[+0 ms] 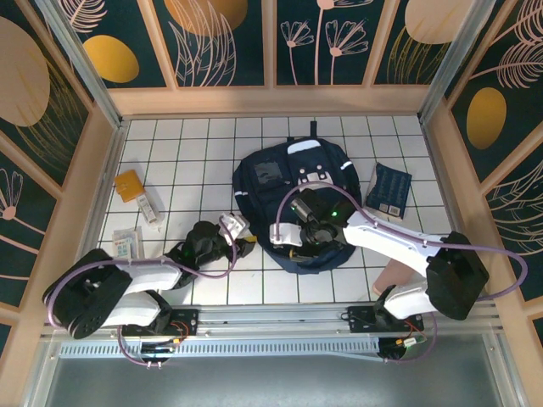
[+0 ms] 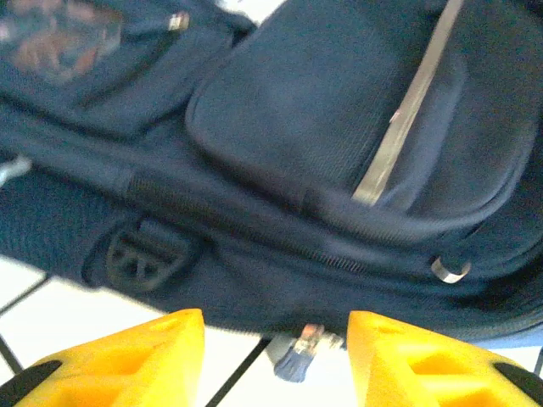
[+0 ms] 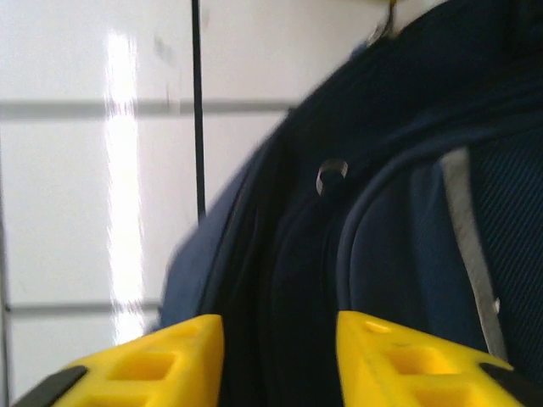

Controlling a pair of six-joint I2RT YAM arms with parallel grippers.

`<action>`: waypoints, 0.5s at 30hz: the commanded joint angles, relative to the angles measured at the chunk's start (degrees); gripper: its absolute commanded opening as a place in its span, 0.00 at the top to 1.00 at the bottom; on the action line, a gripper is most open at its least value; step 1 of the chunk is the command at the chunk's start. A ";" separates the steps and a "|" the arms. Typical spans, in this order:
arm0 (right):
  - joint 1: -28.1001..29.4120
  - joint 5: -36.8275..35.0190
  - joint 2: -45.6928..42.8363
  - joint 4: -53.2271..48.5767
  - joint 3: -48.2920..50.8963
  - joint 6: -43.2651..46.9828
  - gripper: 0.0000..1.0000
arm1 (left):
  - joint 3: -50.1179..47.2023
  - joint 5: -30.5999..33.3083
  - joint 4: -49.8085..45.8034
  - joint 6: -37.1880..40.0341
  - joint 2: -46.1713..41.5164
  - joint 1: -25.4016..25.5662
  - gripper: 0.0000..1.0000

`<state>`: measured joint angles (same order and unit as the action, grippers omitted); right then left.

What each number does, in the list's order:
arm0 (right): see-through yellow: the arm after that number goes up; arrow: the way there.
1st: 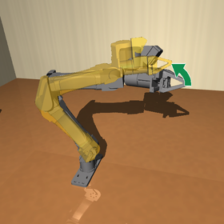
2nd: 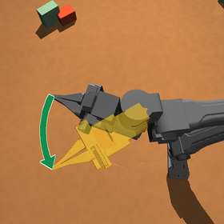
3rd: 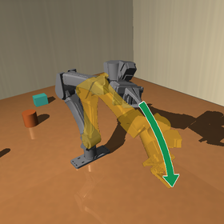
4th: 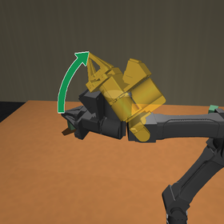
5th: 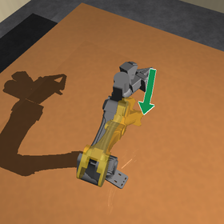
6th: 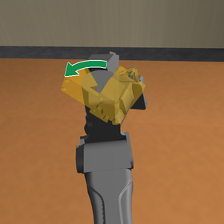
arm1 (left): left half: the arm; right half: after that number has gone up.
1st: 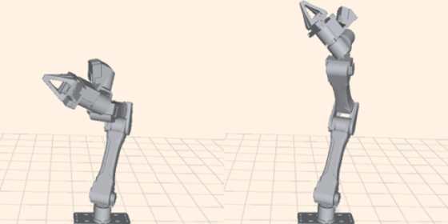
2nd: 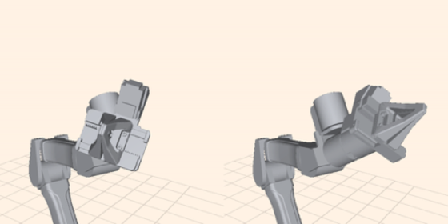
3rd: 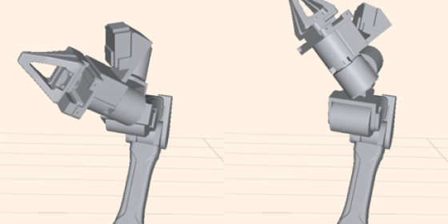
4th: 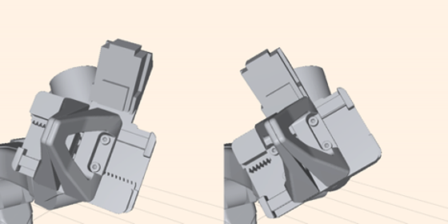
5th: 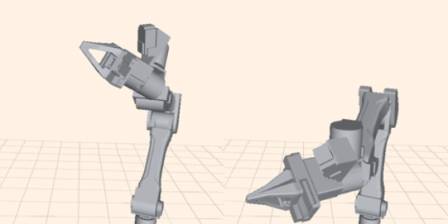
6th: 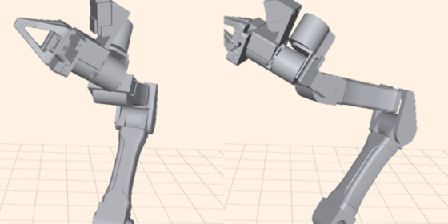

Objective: Pack the student bag

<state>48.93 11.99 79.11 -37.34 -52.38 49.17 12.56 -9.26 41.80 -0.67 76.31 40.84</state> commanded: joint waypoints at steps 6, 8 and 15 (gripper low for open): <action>-1.64 -2.81 -0.70 -10.86 -0.56 9.64 0.51 | 3.08 -3.55 3.31 1.55 7.91 0.13 0.52; -1.60 -1.20 -0.58 -12.04 -0.87 9.11 0.48 | 3.77 -4.87 1.66 2.84 8.16 0.20 0.50; -0.49 3.14 1.48 -15.08 -2.39 8.46 0.43 | 4.11 -7.26 1.07 4.58 9.05 0.13 0.51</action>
<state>47.64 13.28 79.05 -49.04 -54.28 57.78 16.19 -13.85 42.06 2.09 84.77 40.84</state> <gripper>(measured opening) 0.572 0.497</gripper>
